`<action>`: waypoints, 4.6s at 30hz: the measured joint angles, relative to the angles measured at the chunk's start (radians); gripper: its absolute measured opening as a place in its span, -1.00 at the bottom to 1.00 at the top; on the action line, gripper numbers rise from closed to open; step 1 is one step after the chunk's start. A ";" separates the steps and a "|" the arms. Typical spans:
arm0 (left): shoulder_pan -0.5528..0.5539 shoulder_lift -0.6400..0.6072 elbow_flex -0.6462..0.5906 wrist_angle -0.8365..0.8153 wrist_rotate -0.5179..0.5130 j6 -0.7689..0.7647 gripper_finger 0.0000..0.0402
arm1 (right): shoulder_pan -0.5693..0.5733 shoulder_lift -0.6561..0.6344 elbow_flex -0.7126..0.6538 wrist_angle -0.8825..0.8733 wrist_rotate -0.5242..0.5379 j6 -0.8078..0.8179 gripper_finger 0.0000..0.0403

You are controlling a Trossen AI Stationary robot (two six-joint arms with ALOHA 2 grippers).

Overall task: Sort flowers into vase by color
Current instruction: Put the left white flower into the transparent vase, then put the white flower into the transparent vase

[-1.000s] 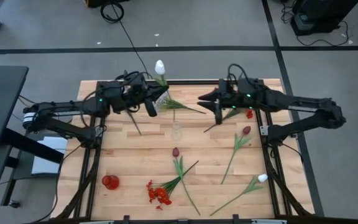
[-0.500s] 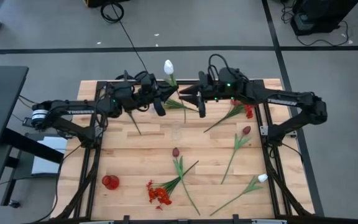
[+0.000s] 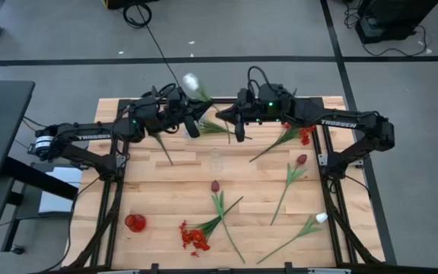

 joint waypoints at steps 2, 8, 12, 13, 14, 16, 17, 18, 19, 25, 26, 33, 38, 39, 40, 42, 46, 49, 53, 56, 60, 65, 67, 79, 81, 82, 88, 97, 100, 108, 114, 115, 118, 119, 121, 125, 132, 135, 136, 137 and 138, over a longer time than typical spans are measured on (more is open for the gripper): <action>0.015 -0.022 0.000 -0.012 -0.011 0.000 -0.62 | -0.001 -0.015 0.000 0.030 0.047 -0.004 -0.95; 0.019 -0.023 -0.001 -0.024 0.003 0.002 -0.24 | -0.031 -0.050 0.001 0.106 0.047 -0.031 -0.95; 0.037 -0.020 0.002 0.009 0.090 0.011 -0.16 | -0.032 -0.047 0.000 0.106 0.042 -0.074 -0.95; 0.038 -0.017 0.002 0.003 0.106 0.021 -0.15 | -0.032 -0.046 0.000 0.114 0.038 -0.087 -0.95; 0.038 -0.012 0.001 -0.001 0.114 0.033 -0.15 | -0.031 -0.046 0.000 0.120 0.036 -0.098 -0.95; 0.037 -0.004 0.001 0.008 0.124 0.051 -0.16 | -0.030 -0.044 0.000 0.123 0.033 -0.111 -0.95; 0.040 -0.004 0.001 0.008 0.130 0.052 -0.17 | -0.031 -0.043 0.000 0.128 0.033 -0.117 -0.95; 0.046 -0.004 0.001 0.014 0.135 0.051 -0.19 | -0.031 -0.043 0.000 0.134 0.028 -0.126 -0.95; 0.052 -0.004 0.001 0.016 0.144 0.049 -0.20 | -0.031 -0.042 0.000 0.144 0.024 -0.131 -0.95; 0.064 0.048 0.085 0.008 0.191 0.060 -0.26 | -0.041 -0.022 0.000 0.162 0.010 -0.138 -0.95; 0.068 0.056 0.109 -0.012 0.194 0.070 -0.26 | -0.041 -0.020 -0.001 0.160 0.009 -0.140 -0.95; 0.077 0.169 0.257 -0.194 0.238 0.132 -0.26 | -0.039 -0.006 -0.002 0.150 0.011 -0.134 -0.95; 0.078 0.189 0.288 -0.210 0.234 0.130 -0.32 | -0.039 -0.003 -0.002 0.166 0.029 -0.134 -0.95; 0.078 0.188 0.290 -0.210 0.232 0.129 -0.37 | -0.039 -0.003 -0.002 0.165 0.037 -0.132 -0.95; 0.078 0.185 0.291 -0.211 0.232 0.129 -0.42 | -0.039 -0.003 -0.002 0.165 0.038 -0.132 -0.95; 0.080 0.179 0.291 -0.214 0.229 0.129 -0.54 | -0.038 -0.003 -0.002 0.166 0.036 -0.131 -0.95; 0.087 0.170 0.292 -0.208 0.230 0.124 -0.75 | -0.038 -0.003 -0.002 0.163 0.037 -0.131 -0.95; 0.087 0.167 0.292 -0.218 0.227 0.125 -0.85 | -0.038 -0.003 -0.002 0.164 0.035 -0.127 -0.95; 0.092 0.162 0.292 -0.260 0.226 0.128 -0.96 | -0.039 -0.003 -0.002 0.161 0.033 -0.100 -0.93; 0.106 0.136 0.292 -0.350 0.224 0.142 -0.97 | -0.049 -0.003 -0.002 0.142 0.033 -0.044 -0.77; 0.111 0.077 0.291 -0.476 0.219 0.200 -0.98 | -0.073 -0.033 -0.001 0.037 0.064 0.043 -0.48; 0.077 0.012 0.208 -0.520 0.292 0.247 -0.98 | -0.100 -0.076 -0.002 -0.120 0.141 0.106 -0.24; 0.048 0.007 0.121 -0.453 0.320 0.231 -0.98 | -0.104 -0.104 -0.001 -0.149 0.165 0.105 -0.22; -0.058 -0.001 -0.146 -0.016 0.300 0.223 -0.98 | -0.111 -0.215 -0.001 -0.215 0.247 0.081 -0.22; -0.057 -0.001 -0.160 0.000 0.282 0.240 -0.98 | -0.111 -0.222 -0.001 -0.220 0.247 0.082 -0.22; -0.057 0.001 -0.170 0.009 0.272 0.245 -0.98 | -0.110 -0.223 -0.001 -0.220 0.247 0.087 -0.22; -0.054 0.029 -0.210 0.070 0.245 0.259 -0.98 | -0.081 -0.219 -0.001 -0.244 0.247 0.103 -0.22; -0.055 0.038 -0.225 0.036 0.216 0.242 -0.93 | -0.069 -0.218 -0.001 -0.258 0.236 0.114 -0.21; -0.055 0.046 -0.225 0.032 0.216 0.236 -0.92 | -0.069 -0.218 -0.001 -0.264 0.214 0.122 -0.21; -0.055 0.110 -0.225 -0.023 0.201 0.156 -0.72 | -0.062 -0.218 -0.001 -0.296 0.186 0.147 -0.21; -0.047 0.106 -0.192 -0.141 0.163 0.077 -0.25 | -0.069 -0.218 -0.001 -0.309 0.186 0.156 -0.21; -0.047 0.106 -0.171 -0.187 0.163 0.074 -0.16 | -0.072 -0.218 -0.001 -0.309 0.185 0.167 -0.21; -0.047 0.104 -0.091 -0.379 0.163 0.076 0.05 | -0.082 -0.218 -0.001 -0.322 0.186 0.214 -0.21; -0.047 0.104 -0.059 -0.448 0.163 0.078 0.11 | -0.085 -0.218 -0.001 -0.331 0.185 0.234 -0.21; -0.047 0.104 0.000 -0.563 0.163 0.079 0.22 | -0.093 -0.218 -0.001 -0.364 0.186 0.285 -0.21; -0.047 0.104 0.130 -0.728 0.163 0.110 0.37 | -0.118 -0.217 -0.001 -0.491 0.204 0.379 -0.21; -0.021 0.103 0.320 -0.884 0.167 0.154 0.62 | -0.152 -0.217 -0.001 -0.610 0.213 0.428 -0.21; 0.008 0.103 0.374 -0.902 0.164 0.152 0.67 | -0.150 -0.217 -0.001 -0.623 0.212 0.429 -0.21; 0.018 0.103 0.386 -0.909 0.163 0.145 0.68 | -0.146 -0.217 -0.001 -0.628 0.212 0.433 -0.21; 0.027 0.103 0.395 -0.916 0.162 0.133 0.68 | -0.140 -0.217 -0.001 -0.637 0.213 0.440 -0.21; 0.036 0.103 0.401 -0.921 0.163 0.119 0.68 | -0.135 -0.217 -0.001 -0.645 0.212 0.445 -0.21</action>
